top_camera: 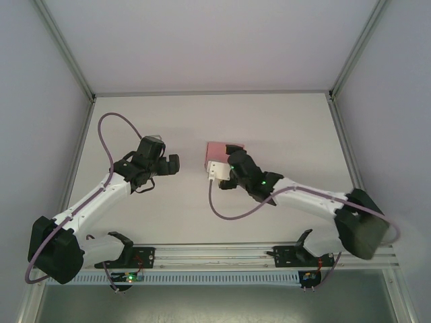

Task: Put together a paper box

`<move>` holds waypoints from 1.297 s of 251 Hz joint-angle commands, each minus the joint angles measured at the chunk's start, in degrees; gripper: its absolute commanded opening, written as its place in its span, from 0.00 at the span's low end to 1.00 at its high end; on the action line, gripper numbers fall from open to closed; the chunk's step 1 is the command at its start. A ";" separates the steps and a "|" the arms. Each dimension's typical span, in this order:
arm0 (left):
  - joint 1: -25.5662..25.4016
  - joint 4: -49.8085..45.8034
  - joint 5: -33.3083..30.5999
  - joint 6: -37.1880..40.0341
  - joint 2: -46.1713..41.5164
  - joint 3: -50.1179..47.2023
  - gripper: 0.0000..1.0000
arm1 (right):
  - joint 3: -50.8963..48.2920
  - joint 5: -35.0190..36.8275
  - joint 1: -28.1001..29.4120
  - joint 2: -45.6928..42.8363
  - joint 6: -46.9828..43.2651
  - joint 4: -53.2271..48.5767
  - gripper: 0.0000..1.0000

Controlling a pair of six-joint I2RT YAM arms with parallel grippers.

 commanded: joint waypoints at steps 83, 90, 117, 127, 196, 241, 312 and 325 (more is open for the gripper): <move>6.87 9.65 -2.68 1.60 -3.49 -3.00 1.00 | -0.94 -3.30 -18.34 -17.45 37.75 1.06 0.98; 7.91 10.97 -3.44 1.07 -3.57 -3.70 1.00 | -0.82 -3.41 -20.79 -17.41 40.49 0.83 0.98; 12.69 16.89 -2.81 1.77 -3.54 -6.11 1.00 | -1.57 -2.92 -29.27 -16.54 47.04 0.46 0.98; 14.03 19.66 -3.23 3.36 -3.38 -7.15 1.00 | -2.52 -2.80 -31.49 -16.02 47.51 1.47 0.98; 20.35 47.25 -9.40 11.47 1.65 -19.51 1.00 | -17.75 -2.65 -39.16 -10.33 43.96 30.57 0.98; 22.60 58.40 -5.30 16.41 7.57 -24.51 1.00 | -20.90 -4.92 -42.08 -7.41 44.83 35.88 0.98; 22.74 65.24 1.09 22.39 12.97 -23.89 1.00 | -25.76 -8.46 -45.20 -0.32 46.40 45.81 0.98; 22.84 72.72 1.46 22.88 15.99 -26.01 1.00 | -26.08 -9.59 -45.31 1.53 46.71 51.01 0.98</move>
